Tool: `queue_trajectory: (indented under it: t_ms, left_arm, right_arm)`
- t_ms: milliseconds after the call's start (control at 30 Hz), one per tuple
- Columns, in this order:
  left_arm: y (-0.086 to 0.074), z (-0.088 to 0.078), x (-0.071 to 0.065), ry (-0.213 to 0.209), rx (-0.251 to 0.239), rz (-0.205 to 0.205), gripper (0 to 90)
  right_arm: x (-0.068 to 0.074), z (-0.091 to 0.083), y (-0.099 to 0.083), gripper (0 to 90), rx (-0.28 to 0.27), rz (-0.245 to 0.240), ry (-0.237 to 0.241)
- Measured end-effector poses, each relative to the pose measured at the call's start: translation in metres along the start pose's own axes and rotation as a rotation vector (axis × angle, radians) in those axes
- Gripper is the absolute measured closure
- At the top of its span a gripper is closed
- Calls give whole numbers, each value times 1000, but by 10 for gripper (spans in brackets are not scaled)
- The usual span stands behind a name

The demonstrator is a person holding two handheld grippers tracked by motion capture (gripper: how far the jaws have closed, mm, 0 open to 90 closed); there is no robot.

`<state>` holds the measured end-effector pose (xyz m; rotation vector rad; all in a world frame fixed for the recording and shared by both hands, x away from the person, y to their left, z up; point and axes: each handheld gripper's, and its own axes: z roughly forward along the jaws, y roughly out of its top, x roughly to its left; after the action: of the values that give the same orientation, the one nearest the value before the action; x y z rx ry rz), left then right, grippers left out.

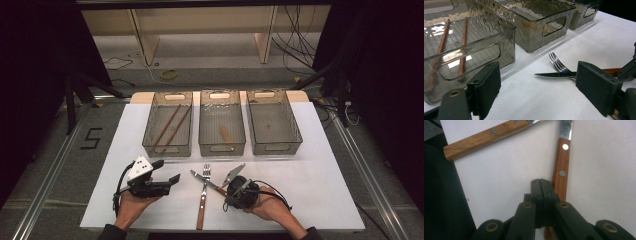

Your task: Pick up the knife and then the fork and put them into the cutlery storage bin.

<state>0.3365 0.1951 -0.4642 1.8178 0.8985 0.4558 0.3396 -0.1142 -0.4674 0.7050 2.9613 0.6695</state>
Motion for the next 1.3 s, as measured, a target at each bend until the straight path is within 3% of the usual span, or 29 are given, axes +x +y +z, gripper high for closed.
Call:
queue_trajectory:
  t_ms: [100,200,333,400,567,733,967,1133,1300]
  left_arm:
    - [0,0,0,0,-1,1,195]
    - [0,0,0,-1,0,-1,195]
    - [0,0,0,0,0,0,195]
    - [0,0,0,1,0,1,195]
    - [0,0,0,2,-1,1,195]
    - [0,0,0,0,0,-1,195]
    - [0,0,0,1,-1,0,195]
    - [0,1,0,1,-1,1,195]
    - [0,1,0,0,-1,1,195]
  right_arm:
    - [0,-2,0,900,-3,0,3]
    - [-2,-11,2,900,-39,11,10]
    - [-8,-23,4,745,-73,43,-10]
    - [-12,-23,5,578,-57,74,-19]
    - [-18,-15,8,456,-7,104,-13]
    - [-16,-7,12,456,38,86,-16]
    - [-14,-1,13,547,83,52,-35]
    - [-14,0,13,634,89,35,-55]
    - [-12,1,15,652,103,15,-73]
